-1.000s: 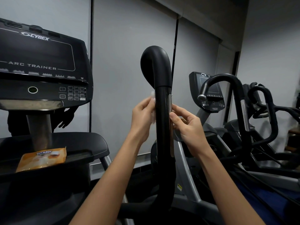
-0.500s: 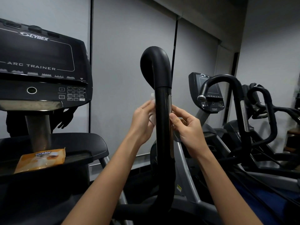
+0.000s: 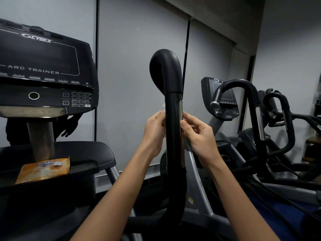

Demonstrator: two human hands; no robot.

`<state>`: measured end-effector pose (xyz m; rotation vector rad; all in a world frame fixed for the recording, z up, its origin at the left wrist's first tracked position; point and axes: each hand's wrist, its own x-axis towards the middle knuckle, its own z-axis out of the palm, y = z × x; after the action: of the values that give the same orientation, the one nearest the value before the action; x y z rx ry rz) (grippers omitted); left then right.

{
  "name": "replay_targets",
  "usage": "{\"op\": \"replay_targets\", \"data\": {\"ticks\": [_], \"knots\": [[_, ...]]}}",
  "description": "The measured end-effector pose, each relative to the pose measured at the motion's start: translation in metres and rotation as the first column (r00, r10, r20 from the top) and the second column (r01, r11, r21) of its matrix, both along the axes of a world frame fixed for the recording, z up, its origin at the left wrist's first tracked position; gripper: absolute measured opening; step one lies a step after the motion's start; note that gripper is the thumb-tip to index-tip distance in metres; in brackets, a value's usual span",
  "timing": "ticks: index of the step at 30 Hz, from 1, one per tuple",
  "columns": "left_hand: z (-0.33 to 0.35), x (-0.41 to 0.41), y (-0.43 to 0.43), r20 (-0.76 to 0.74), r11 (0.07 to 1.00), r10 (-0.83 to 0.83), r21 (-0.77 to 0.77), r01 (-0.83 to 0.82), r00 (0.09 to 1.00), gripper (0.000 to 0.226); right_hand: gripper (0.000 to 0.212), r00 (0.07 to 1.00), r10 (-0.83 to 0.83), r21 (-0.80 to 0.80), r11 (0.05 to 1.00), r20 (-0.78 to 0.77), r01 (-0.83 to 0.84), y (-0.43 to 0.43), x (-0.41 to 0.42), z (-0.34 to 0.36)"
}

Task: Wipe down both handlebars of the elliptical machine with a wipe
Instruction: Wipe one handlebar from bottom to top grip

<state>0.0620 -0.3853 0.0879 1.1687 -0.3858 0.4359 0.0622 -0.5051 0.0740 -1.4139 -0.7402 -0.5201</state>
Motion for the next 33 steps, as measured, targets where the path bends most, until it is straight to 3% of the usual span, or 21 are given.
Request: {"op": "replay_targets", "data": {"ticks": [3,5,7,9,12,19,27,31,33], "knots": [[-0.013,-0.011,-0.001,0.072,0.989,0.144,-0.03,-0.142,0.987,0.024,0.034,1.0,0.004,0.004,1.0,-0.002,-0.004,0.0,-0.001,0.001],[-0.018,-0.021,-0.002,0.199,0.945,0.323,-0.018,-0.326,0.925,0.02,0.033,1.0,0.013,0.005,1.0,-0.01,-0.013,0.001,-0.002,0.002],[-0.031,-0.03,-0.004,0.374,0.829,0.469,0.124,-0.545,0.8,0.021,0.032,0.999,0.017,0.032,0.999,-0.033,-0.016,0.002,-0.002,0.002],[-0.057,-0.034,-0.005,0.489,0.723,0.509,0.203,-0.66,0.708,0.027,0.031,0.999,0.012,0.029,1.0,-0.039,-0.011,0.002,-0.002,0.001],[-0.072,-0.038,-0.003,0.478,0.73,0.511,0.198,-0.654,0.715,0.03,0.03,0.999,-0.003,0.022,1.0,-0.033,0.004,0.003,-0.003,0.001],[0.005,-0.018,0.004,0.433,0.777,0.529,0.099,-0.622,0.73,0.023,0.036,1.0,0.004,-0.004,1.0,-0.025,-0.004,0.0,-0.005,0.002],[-0.083,-0.031,-0.013,0.463,0.765,0.544,0.068,-0.64,0.699,0.022,0.035,0.999,0.005,-0.006,1.0,-0.034,-0.005,0.0,-0.002,0.0],[-0.047,-0.02,-0.008,0.472,0.753,0.555,0.065,-0.654,0.686,0.022,0.034,0.999,0.036,0.013,0.999,-0.033,-0.036,0.0,-0.003,-0.001],[-0.021,-0.01,-0.004,0.387,0.779,0.562,0.051,-0.625,0.731,0.019,0.035,0.999,0.037,0.006,0.999,-0.026,-0.037,0.0,-0.005,0.0]]}}
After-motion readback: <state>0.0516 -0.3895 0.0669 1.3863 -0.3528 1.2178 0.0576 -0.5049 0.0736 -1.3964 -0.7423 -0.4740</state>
